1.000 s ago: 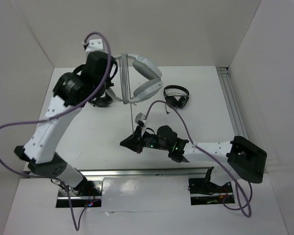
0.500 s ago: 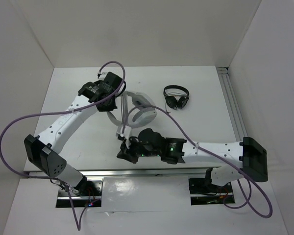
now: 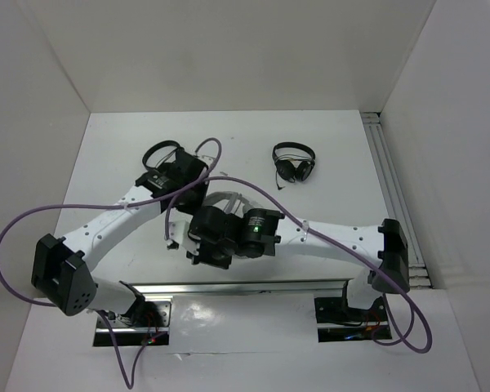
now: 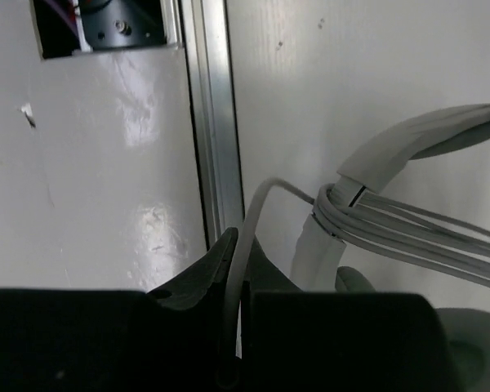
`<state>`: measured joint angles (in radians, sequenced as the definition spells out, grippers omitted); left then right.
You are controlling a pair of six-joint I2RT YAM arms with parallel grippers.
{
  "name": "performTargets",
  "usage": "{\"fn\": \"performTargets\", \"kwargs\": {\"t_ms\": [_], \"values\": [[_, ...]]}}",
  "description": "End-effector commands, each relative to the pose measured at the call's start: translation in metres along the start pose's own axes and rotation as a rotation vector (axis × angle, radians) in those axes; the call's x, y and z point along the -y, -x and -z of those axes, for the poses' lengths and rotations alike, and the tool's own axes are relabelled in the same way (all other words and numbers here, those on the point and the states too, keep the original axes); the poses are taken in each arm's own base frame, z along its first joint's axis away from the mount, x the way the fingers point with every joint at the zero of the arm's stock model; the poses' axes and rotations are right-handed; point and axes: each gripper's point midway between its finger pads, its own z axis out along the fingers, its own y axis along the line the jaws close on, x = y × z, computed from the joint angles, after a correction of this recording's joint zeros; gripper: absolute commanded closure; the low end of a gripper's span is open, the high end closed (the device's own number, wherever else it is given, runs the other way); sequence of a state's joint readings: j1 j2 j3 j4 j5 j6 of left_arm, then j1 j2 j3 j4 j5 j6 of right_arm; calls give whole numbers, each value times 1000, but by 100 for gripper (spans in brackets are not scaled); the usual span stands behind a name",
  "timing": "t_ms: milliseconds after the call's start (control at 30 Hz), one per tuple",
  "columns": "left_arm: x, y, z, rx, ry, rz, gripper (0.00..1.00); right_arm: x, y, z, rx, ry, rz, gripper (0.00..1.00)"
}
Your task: Wrap the headphones
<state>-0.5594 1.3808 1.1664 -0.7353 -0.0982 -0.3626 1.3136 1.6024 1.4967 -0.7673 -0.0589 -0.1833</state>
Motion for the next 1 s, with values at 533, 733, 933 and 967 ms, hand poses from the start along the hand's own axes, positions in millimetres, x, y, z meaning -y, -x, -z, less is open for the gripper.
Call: {"fn": "performTargets", "kwargs": {"t_ms": [533,733,933,967], "values": [[87,-81,20,-101,-284,-400,100,24,-43,33,-191,-351,152,99],[94,-88,34,-112,-304,-439,100,27,-48,32,-193,-374,154,88],[90,-89,43,-150,-278,-410,100,37,-54,40,-216,-441,144,74],[89,-91,43,-160,-274,-411,100,41,-56,44,-215,-471,136,74]]}}
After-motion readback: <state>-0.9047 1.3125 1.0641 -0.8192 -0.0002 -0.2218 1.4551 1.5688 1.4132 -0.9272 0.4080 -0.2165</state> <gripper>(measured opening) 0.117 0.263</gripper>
